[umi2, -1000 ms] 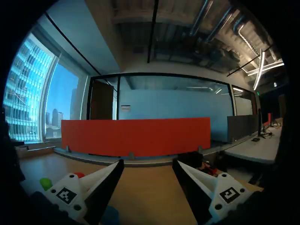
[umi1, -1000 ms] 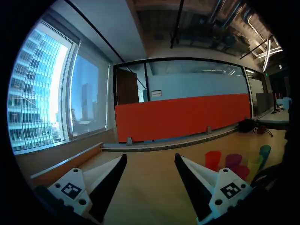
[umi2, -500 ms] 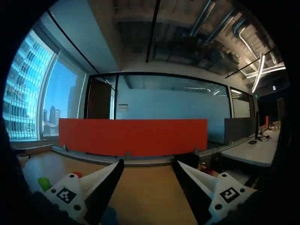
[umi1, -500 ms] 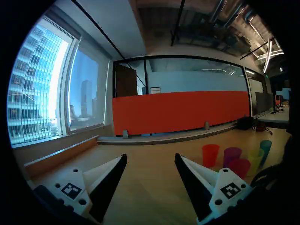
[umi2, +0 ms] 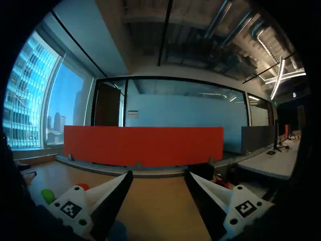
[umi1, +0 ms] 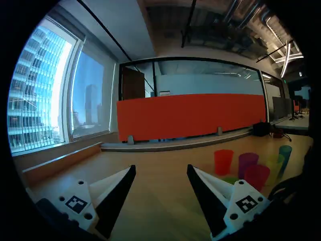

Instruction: Pour water

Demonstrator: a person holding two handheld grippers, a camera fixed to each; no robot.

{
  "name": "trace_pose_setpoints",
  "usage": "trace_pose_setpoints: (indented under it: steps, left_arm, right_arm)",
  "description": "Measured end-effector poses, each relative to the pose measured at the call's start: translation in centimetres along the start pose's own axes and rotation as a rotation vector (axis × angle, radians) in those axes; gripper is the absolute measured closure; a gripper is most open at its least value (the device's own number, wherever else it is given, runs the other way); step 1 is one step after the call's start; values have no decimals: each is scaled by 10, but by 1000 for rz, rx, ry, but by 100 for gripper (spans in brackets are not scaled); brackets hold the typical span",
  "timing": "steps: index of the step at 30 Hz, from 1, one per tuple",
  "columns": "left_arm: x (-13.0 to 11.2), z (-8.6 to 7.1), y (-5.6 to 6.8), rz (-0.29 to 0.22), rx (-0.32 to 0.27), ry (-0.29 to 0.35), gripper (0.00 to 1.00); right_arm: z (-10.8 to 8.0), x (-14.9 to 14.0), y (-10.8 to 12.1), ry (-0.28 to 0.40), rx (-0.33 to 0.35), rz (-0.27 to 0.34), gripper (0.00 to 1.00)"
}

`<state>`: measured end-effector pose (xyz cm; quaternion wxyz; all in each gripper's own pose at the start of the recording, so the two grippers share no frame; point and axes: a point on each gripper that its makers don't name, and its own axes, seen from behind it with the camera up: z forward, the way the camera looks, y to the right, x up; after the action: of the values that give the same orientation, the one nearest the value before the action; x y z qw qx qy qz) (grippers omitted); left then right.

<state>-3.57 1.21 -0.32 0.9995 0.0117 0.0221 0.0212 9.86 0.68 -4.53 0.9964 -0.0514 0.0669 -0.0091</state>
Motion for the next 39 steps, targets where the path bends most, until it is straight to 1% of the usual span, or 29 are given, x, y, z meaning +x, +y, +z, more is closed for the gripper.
trace_pose_setpoints:
  steps: [6, 15, 32, 39]
  left_arm:
    - [-5, 2, 3, -27, -15, -10, 6]
    - [-8, 1, 0, -66, -24, -16, 6]
    - [-8, 0, 1, -65, -29, -17, 6]
    - [-8, 0, 1, -65, -29, -17, 6]
  right_arm:
    - [-1, 1, 2, 0, -4, 0, 0]
    - [-2, 3, 3, 5, -5, 6, 0]
    - [-6, 9, 10, 16, -11, 19, 0]
    - [-4, 6, 9, 16, -1, 0, 0]
